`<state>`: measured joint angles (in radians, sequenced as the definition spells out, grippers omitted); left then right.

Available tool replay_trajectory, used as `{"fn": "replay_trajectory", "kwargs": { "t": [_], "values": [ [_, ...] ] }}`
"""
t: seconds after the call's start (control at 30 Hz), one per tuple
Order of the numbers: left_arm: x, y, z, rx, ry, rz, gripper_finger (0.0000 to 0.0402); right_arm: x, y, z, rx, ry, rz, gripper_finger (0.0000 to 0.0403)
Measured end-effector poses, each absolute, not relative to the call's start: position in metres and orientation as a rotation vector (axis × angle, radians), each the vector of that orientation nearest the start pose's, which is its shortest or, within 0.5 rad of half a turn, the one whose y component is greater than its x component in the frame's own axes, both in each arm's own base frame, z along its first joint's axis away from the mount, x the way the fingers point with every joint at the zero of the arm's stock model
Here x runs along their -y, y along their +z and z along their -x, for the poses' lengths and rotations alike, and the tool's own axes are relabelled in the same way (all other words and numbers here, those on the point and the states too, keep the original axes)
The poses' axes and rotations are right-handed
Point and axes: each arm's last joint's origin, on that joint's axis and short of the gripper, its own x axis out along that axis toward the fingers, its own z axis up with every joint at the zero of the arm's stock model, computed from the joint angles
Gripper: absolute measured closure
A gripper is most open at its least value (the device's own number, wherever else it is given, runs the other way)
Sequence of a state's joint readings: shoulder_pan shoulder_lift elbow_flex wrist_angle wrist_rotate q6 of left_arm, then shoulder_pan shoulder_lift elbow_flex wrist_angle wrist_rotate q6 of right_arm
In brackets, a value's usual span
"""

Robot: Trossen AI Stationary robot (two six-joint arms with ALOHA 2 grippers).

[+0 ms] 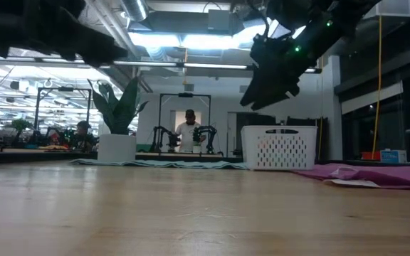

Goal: Pick and placing Produce into tupperware
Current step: Return to Home Position

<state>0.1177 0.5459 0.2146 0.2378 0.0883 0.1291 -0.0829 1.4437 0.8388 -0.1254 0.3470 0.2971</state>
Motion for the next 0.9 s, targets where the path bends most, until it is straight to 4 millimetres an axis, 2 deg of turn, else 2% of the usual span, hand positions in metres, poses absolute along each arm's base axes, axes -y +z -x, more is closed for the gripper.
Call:
{"fn": "replay_trajectory", "kwargs": {
  "t": [0.17, 0.37, 0.43, 0.57, 0.7, 0.9],
  "values": [
    [-0.012, 0.206, -0.127, -0.098, 0.023, -0.115, 0.0115, 0.013, 0.216, -0.296, -0.599, -0.486, -0.103, 0.0116],
    [-0.011, 0.17, -0.117, 0.001, 0.03, -0.09, 0.0115, -0.015, 0.197, -0.285, -0.493, -0.463, -0.01, 0.0116],
    [-0.011, 0.171, -0.115, 0.014, 0.038, -0.088, 0.0115, -0.021, 0.194, -0.28, -0.471, -0.436, 0.006, 0.0116],
    [-0.011, 0.174, -0.113, 0.033, 0.049, -0.108, 0.0115, -0.028, 0.205, -0.272, -0.377, -0.366, 0.015, 0.0116],
    [-0.013, 0.17, -0.112, 0.014, 0.104, -0.124, 0.0115, -0.035, 0.207, -0.254, -0.269, -0.248, 0.012, 0.0116],
    [-0.014, 0.171, -0.111, 0.02, 0.134, -0.135, 0.0115, -0.034, 0.195, -0.209, -0.095, -0.18, -0.035, 0.0116]
  ]
}}
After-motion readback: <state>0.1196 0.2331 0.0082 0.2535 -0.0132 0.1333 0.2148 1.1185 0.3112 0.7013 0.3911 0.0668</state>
